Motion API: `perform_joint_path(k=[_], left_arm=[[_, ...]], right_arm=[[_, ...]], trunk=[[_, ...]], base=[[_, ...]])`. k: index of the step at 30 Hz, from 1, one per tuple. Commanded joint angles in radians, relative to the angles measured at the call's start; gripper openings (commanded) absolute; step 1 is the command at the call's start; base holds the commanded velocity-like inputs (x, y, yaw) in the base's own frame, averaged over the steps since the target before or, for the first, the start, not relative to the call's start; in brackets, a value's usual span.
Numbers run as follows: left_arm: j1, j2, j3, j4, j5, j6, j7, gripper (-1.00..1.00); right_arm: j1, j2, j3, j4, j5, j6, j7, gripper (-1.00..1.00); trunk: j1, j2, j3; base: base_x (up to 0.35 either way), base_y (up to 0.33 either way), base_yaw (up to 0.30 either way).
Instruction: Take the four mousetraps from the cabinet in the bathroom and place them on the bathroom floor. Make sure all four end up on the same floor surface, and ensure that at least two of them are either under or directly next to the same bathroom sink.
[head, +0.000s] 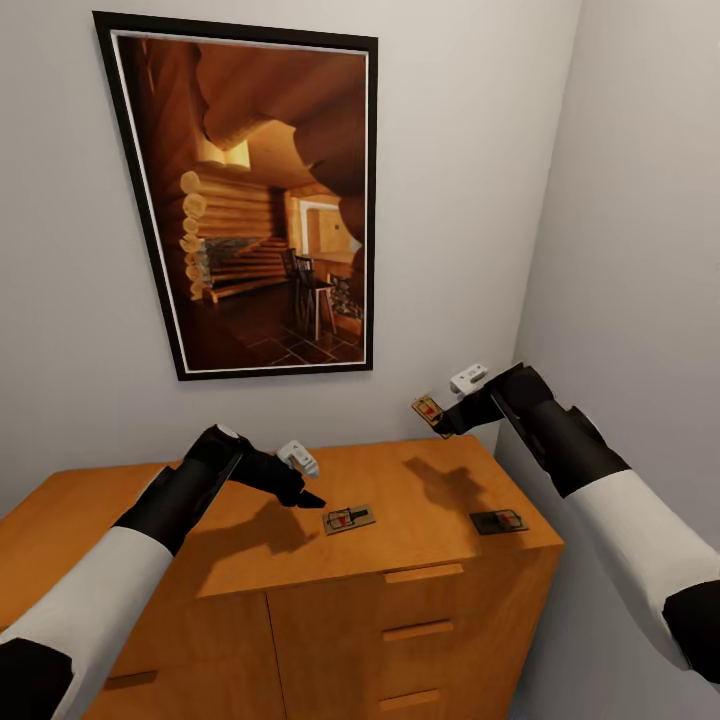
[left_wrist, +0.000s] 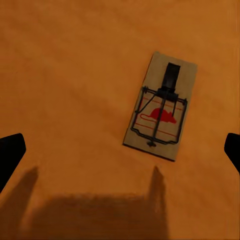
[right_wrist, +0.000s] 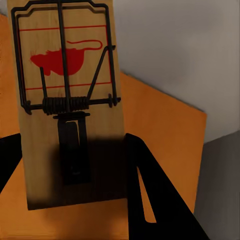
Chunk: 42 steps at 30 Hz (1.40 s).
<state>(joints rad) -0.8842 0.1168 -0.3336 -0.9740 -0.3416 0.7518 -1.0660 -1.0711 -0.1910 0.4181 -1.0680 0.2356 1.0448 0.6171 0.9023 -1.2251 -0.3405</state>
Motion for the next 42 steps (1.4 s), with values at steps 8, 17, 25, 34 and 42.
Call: perform_joint_path(k=[8,17,25,34,42], left_arm=[[-0.015,-0.019,-0.001,0.025,-0.008,-0.028,-0.005,1.00],[-0.025,-0.049,-0.001,0.041,-0.010,-0.038,-0.005,1.00],[-0.047,-0.076,-0.001,0.072,-0.013,-0.041,-0.004,1.00],[-0.120,-0.117,-0.001,0.248,-0.018,-0.129,-0.002,1.00],[-0.130,-0.126,-0.001,0.305,-0.016,-0.166,0.020,1.00]], right_arm=[[-0.001,-0.001,0.061,-0.001,0.011,0.002,0.005,-1.00],[-0.001,-0.005,0.066,-0.001,0.010,0.002,0.006,-1.00],[-0.001,-0.007,0.067,0.000,0.010,0.002,0.006,-1.00],[-0.001,-0.007,0.067,-0.001,0.010,0.002,0.006,-1.00],[-0.001,-0.008,0.067,0.000,0.010,0.002,0.006,-1.00]], trunk=[[0.000,-0.001,-0.001],[0.000,-0.001,-0.001],[0.000,-0.001,-0.001],[0.000,-0.001,-0.001],[0.000,-0.001,-0.001]], base=[[0.000,0.000,0.000],[0.000,0.000,0.000],[0.000,0.000,0.000],[0.000,0.000,0.000],[0.000,0.000,0.000]])
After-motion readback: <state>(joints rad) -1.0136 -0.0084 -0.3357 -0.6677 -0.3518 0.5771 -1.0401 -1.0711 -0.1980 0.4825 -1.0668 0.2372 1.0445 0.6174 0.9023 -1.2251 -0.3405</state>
